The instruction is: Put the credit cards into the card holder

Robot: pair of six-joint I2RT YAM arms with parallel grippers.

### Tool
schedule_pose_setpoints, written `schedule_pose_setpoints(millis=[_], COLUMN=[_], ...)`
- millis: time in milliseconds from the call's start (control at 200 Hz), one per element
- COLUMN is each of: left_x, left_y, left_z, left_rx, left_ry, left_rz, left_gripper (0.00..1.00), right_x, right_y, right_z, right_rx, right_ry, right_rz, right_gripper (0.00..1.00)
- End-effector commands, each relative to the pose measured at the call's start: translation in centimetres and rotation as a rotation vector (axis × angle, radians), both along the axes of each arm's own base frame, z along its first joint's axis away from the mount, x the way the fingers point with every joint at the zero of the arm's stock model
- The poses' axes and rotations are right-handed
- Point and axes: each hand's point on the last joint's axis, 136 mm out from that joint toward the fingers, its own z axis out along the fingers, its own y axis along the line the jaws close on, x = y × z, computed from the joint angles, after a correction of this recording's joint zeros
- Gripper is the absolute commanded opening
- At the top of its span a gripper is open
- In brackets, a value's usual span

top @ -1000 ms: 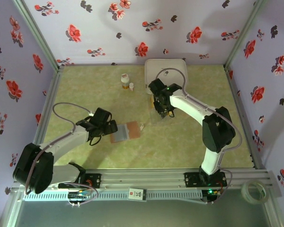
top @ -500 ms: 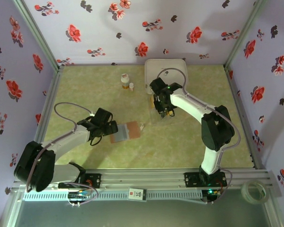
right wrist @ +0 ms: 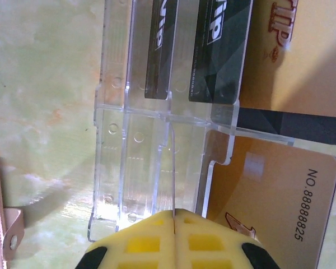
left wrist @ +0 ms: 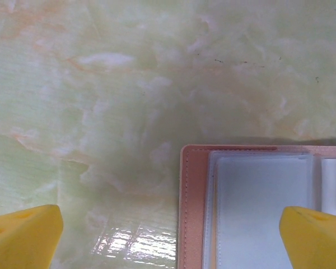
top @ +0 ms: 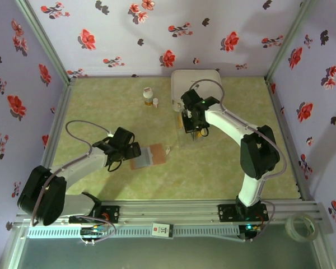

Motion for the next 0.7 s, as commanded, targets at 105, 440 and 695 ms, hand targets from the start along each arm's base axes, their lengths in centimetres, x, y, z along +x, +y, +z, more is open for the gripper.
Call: schedule_pose_setpoints(millis=[105, 440, 695], left_x=[0.6, 0.7, -0.6], left_y=[-0.6, -0.5, 0.1], left_z=[1.3, 2.6, 1.2], left_rx=[0.008, 0.033, 0.049], left_ry=[-0.021, -0.034, 0.001], left_rz=[-0.041, -0.074, -0.068], left_gripper=[1.00, 1.00, 1.00], right_x=[-0.5, -1.8, -3.9], right_y=[-0.1, 2.3, 8.6], right_z=[2.4, 9.4, 9.7], right_rx=[0.117, 0.374, 0.800], right_ry=[-0.003, -0.095, -0.086], right_rz=[-0.030, 0.000, 0.005], right_gripper=[0.00, 0.00, 0.00])
